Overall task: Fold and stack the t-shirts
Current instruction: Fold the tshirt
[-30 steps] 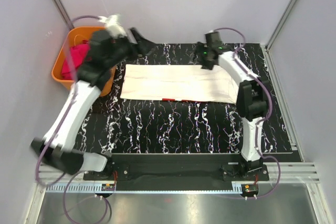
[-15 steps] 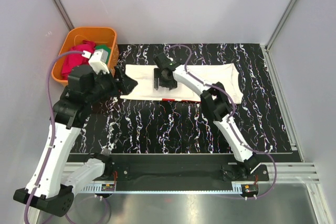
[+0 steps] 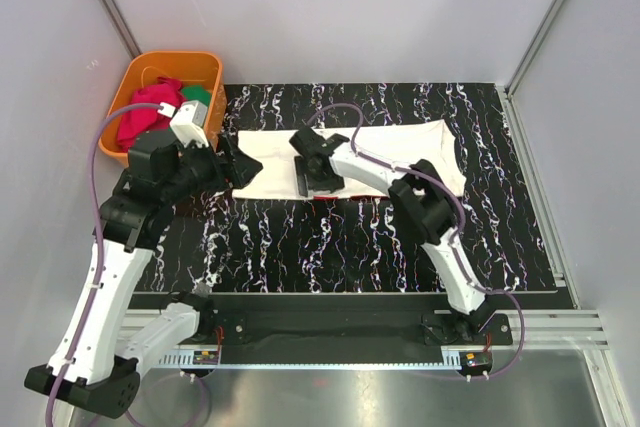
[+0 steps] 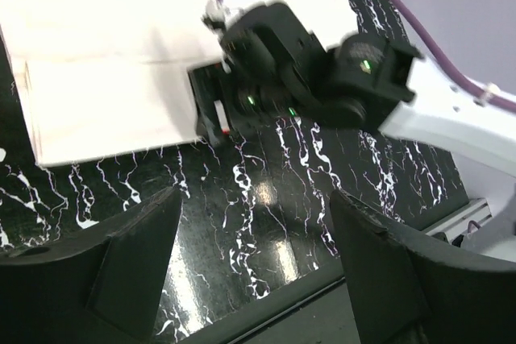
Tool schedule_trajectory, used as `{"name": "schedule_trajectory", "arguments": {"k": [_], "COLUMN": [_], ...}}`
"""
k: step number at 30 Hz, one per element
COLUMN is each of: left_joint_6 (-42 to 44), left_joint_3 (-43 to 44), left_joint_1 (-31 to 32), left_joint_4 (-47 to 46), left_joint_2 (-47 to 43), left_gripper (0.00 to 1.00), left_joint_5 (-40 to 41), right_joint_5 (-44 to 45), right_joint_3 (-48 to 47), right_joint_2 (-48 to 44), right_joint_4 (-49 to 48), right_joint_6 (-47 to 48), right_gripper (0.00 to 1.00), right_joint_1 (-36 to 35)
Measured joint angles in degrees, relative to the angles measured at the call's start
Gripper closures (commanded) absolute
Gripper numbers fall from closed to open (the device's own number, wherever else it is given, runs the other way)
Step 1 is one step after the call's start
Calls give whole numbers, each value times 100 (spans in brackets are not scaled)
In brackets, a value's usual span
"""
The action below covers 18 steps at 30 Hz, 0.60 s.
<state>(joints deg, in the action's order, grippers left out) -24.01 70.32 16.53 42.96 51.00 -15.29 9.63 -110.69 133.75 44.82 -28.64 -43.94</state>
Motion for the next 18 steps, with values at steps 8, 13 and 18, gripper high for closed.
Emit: {"name": "schedule_trajectory", "arguments": {"k": [8, 13, 18], "left_joint_6": [20, 52, 164], "left_joint_3": [-63, -271, -564], "left_joint_1": [-11, -11, 42], "left_joint_4": [-208, -313, -511], "left_joint_2": [208, 402, 881], "left_gripper": [20, 20, 13], "left_joint_5": [-236, -369, -459], "right_joint_5": [17, 179, 343], "right_joint_3": [3440, 4092, 3698], "right_joint_2": [-2223, -3195, -4004], "right_joint_4": [-570, 59, 238], "right_joint_6": [-166, -575, -1025], "right_gripper": [20, 4, 1], "right_joint_1": [-177, -146, 824]}}
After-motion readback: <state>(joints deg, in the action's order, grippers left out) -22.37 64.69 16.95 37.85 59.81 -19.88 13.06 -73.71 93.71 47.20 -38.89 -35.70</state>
